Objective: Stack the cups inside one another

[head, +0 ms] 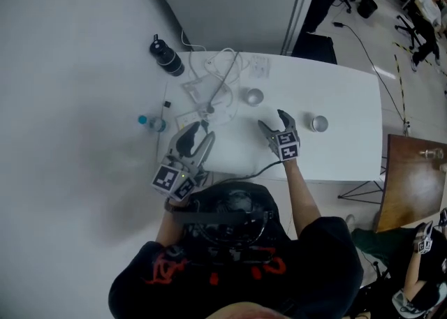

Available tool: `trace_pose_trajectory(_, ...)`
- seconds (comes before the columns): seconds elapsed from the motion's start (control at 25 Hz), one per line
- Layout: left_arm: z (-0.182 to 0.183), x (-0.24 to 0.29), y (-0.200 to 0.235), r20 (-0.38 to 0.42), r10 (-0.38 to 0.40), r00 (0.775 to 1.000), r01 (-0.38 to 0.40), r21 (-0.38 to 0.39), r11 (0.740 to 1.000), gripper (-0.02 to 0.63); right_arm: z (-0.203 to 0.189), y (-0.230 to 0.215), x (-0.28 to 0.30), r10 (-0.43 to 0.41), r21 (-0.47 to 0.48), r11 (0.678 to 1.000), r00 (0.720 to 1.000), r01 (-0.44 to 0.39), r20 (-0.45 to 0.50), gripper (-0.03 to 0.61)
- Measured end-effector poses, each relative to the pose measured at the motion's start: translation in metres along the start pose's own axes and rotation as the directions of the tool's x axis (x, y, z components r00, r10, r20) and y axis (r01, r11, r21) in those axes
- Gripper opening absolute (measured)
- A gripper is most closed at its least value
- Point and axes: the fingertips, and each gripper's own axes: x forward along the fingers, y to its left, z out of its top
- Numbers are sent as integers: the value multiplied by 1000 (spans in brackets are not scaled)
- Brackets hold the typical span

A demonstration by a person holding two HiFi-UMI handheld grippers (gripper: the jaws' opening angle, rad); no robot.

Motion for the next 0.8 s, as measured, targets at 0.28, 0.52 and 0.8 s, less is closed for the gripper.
trace_pose_trajectory(0.28, 3, -13, 19, 21, 69, 997, -69, 1, 998, 202, -21, -14, 56, -2, -14, 1000, 994, 1, -106, 368)
trace_pose_trajectory(0.52, 5, -14, 23, 8, 91, 996, -91, -16, 996, 202, -24, -16, 90, 8, 0, 1000, 987, -8, -162, 403)
trace_pose_trajectory(0.8, 4, -17, 23, -6, 112, 994, -112, -17, 994, 202, -28, -10, 116, 4, -34, 999, 974, -12, -228, 403)
